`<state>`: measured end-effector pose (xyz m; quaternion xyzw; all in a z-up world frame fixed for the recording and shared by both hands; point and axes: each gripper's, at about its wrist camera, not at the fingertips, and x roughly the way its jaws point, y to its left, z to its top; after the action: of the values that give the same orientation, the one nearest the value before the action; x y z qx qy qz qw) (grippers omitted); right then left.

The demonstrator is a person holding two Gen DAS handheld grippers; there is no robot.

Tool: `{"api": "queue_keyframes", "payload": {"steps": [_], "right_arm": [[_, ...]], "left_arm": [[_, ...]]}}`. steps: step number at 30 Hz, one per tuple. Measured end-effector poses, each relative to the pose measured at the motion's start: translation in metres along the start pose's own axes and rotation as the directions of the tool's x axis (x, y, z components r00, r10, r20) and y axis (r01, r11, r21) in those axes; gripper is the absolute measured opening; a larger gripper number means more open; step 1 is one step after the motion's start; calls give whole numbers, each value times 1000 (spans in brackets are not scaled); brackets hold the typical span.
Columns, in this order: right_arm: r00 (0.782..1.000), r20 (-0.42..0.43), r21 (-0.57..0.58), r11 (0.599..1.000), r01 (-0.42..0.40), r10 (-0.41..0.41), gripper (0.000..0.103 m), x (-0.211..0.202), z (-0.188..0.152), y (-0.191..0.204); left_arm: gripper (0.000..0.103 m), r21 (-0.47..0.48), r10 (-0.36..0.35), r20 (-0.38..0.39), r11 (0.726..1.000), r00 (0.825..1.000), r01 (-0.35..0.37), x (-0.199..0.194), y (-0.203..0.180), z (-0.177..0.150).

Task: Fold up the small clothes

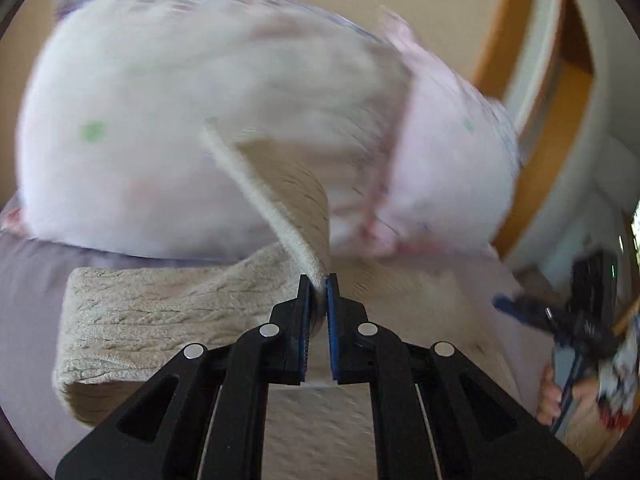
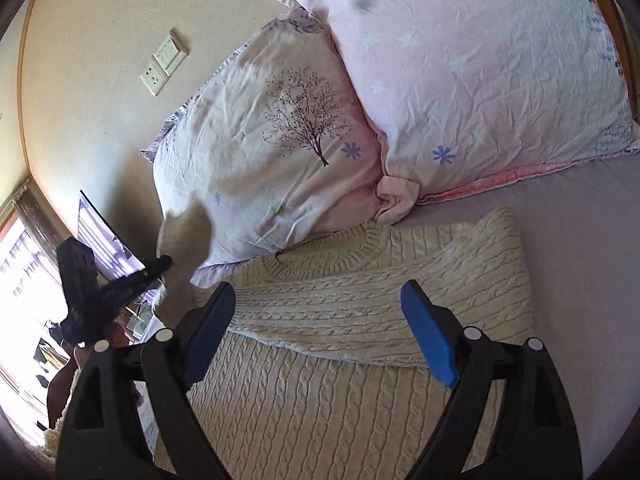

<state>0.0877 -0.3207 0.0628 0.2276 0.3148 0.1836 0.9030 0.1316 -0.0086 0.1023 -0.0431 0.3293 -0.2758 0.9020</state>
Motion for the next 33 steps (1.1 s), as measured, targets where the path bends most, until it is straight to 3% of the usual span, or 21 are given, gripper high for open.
{"api": "queue_keyframes", "payload": {"steps": [2, 3, 5, 7, 8, 9, 11, 14, 17, 21, 22, 23, 25, 28, 30, 32, 33], "right_arm": [[999, -29, 54, 998, 34, -32, 83, 12, 0, -14], [998, -43, 87, 995, 51, -48, 81, 15, 0, -23], [995, -69, 146, 985, 88, -79, 65, 15, 0, -42], [988, -83, 180, 974, 140, -127, 56, 14, -1, -59], [984, -88, 196, 965, 172, -157, 51, 14, 0, -67], [982, -93, 213, 960, 183, -167, 50, 15, 0, -73], [980, -118, 233, 955, 183, -159, 49, 23, -1, -82], [963, -170, 219, 945, 242, -208, 49, 36, -8, -84], [966, -122, 211, 945, 250, -228, 48, 25, -13, -81], [953, -140, 167, 942, 292, -270, 46, 24, -20, -82], [949, -152, 148, 943, 298, -276, 34, 26, -24, -81], [944, -162, 117, 944, 308, -287, 12, 28, -27, -77], [947, -151, 62, 953, 296, -284, 7, 29, -25, -67], [958, -50, 53, 957, 286, -284, 6, 17, 5, -62], [945, 8, 61, 943, 326, -327, 6, 18, 29, -67], [921, -36, 73, 918, 389, -388, 8, 30, 41, -81], [922, -85, 110, 916, 385, -377, 10, 33, 39, -90]], "left_arm": [[7, 159, -7, -126, 987, 992, 27, 48, -55, -22], [7, 190, -4, -161, 981, 987, 35, 61, -68, -31], [7, 181, -16, -195, 982, 981, 52, 65, -71, -43], [8, 150, -47, -176, 986, 983, 75, 42, -57, -50], [18, 133, -42, -148, 989, 988, 62, 25, -49, -53], [38, 111, -28, -117, 993, 993, 41, 7, -38, -56], [61, 63, 45, -51, 997, 998, -42, -29, -12, -67], [64, 2, 214, -45, 977, 976, -215, -66, 27, -82], [64, -135, 272, -92, 950, 958, -283, -102, 66, -110], [64, -308, 207, -112, 923, 972, -232, -132, 99, -148], [64, -335, 194, -113, 916, 974, -221, -134, 102, -156], [64, -355, 180, -117, 911, 977, -210, -134, 102, -163], [64, -386, 152, -120, 903, 981, -187, -134, 103, -174], [64, -401, 125, -98, 903, 987, -154, -134, 96, -179], [64, -434, 73, -83, 895, 994, -102, -135, 95, -183], [64, -441, 67, -74, 893, 995, -93, -135, 92, -184], [63, -442, 64, -71, 892, 995, -89, -137, 90, -186]]}}
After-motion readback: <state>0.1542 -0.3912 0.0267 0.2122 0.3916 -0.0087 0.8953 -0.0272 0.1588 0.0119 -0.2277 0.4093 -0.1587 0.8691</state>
